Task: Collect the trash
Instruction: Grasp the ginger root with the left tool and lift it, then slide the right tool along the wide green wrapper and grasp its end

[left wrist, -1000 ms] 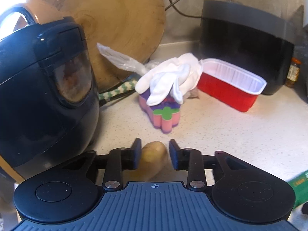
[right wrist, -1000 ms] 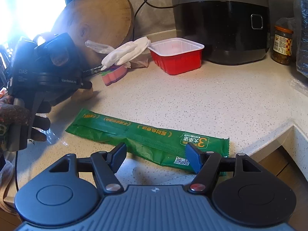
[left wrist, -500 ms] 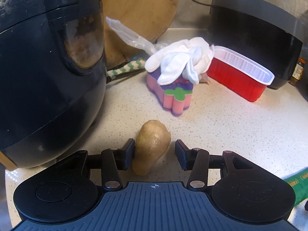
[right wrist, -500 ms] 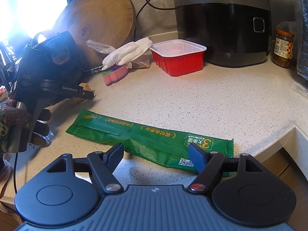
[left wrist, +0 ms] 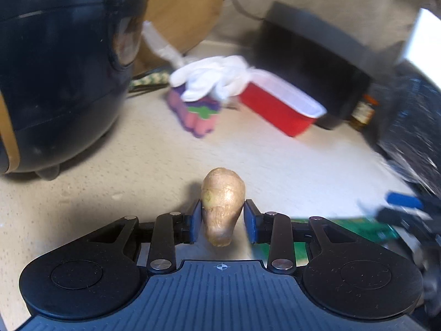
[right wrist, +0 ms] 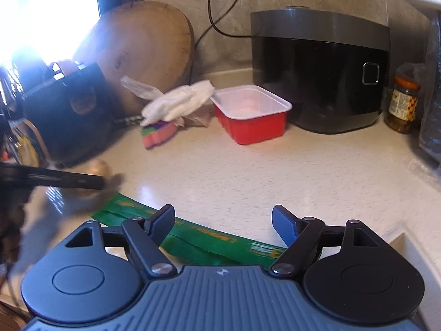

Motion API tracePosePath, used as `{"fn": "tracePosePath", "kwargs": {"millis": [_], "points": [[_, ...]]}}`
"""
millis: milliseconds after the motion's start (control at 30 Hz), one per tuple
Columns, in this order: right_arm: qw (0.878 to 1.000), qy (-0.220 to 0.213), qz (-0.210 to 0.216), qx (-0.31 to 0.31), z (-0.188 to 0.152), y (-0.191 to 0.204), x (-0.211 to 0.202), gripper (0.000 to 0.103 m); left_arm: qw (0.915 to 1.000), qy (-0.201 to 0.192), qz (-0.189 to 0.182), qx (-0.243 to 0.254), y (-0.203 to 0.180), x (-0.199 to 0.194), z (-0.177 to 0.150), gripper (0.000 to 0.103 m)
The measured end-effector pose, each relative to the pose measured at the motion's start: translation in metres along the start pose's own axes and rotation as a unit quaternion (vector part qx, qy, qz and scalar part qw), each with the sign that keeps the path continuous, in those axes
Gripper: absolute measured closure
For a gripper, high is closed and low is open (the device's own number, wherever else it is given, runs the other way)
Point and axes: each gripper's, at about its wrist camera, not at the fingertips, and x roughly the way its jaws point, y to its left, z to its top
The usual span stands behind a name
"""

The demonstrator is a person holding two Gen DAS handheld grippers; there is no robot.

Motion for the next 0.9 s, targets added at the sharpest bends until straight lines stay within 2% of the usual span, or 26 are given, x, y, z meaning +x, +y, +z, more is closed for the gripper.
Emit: {"fn": "tracePosePath", "kwargs": {"millis": [67, 167, 267, 367, 467, 700, 800, 900], "points": [[1.0, 0.012, -0.005, -0.005, -0.002, -0.002, 0.002, 0.024, 0.9999, -0.011, -0.01, 0.005, -0.002, -0.004, -0.006, 0.066], [0.999, 0.031, 0.022, -0.022, -0.008, -0.001, 0.0, 0.022, 0.999, -0.024, -0.036, 0.003, -0.002, -0.008, -0.005, 0.066], [0.996, 0.048, 0.025, -0.071, -0.013, 0.015, 0.003, 0.019, 0.9977, -0.023, -0.059, -0.021, 0.003, -0.01, -0.006, 0.066], [0.993, 0.064, 0.012, -0.104, -0.012, 0.033, 0.019, 0.019, 0.9971, -0.029, -0.055, -0.044, 0.008, -0.01, -0.008, 0.066], [0.992, 0.07, 0.006, -0.106, -0.005, 0.044, 0.036, 0.019, 0.9963, -0.036, -0.043, -0.066, 0.014, -0.01, -0.008, 0.066], [0.997, 0.067, -0.035, -0.034, 0.016, 0.03, 0.065, 0.019, 0.9962, -0.061, -0.031, -0.055, 0.011, -0.014, -0.007, 0.066], [0.995, 0.081, -0.055, 0.021, 0.024, 0.014, 0.075, 0.019, 0.9973, -0.058, -0.021, -0.041, 0.006, -0.008, -0.009, 0.066], [0.993, 0.093, -0.045, 0.06, 0.027, 0.002, 0.081, 0.019, 0.9981, -0.045, -0.027, -0.033, 0.002, -0.003, -0.011, 0.066]]}}
